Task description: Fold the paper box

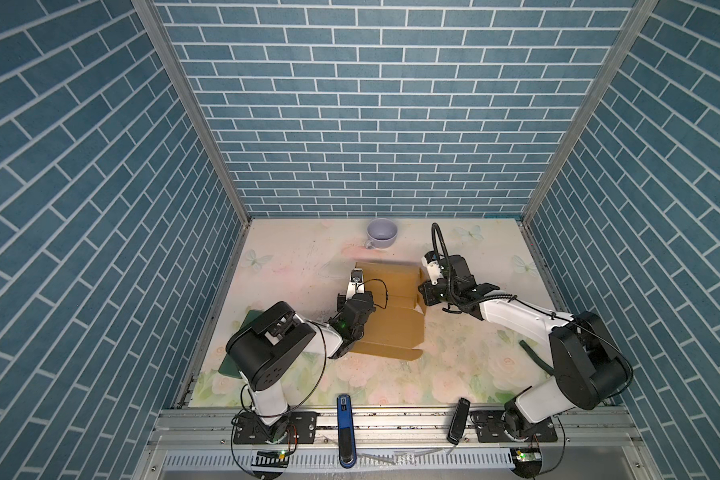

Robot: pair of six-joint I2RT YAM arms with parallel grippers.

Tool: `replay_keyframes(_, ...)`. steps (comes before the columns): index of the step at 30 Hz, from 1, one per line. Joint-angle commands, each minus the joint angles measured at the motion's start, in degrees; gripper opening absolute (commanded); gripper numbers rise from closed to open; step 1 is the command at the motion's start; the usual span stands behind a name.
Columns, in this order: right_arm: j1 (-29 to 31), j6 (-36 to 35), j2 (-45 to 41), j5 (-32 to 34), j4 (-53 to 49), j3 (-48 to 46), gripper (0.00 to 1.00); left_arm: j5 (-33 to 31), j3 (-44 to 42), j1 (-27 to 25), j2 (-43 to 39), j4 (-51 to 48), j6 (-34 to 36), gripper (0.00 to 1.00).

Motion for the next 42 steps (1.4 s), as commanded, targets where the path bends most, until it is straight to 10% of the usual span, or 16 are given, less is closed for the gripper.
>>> replay_keyframes(1, 2.25, 1.66, -0.41, -0.04, 1.74, -0.25, 0.18, 2.31, 0.41, -0.44, 1.91, -2.56, -0.61, 0.0)
replay_keyframes(42, 9.18, 8.24, -0.6, 11.25, 10.68, -9.23, 0.36, 0.83, -5.52, -0.44, 3.31, 4.43, 0.63, 0.0)
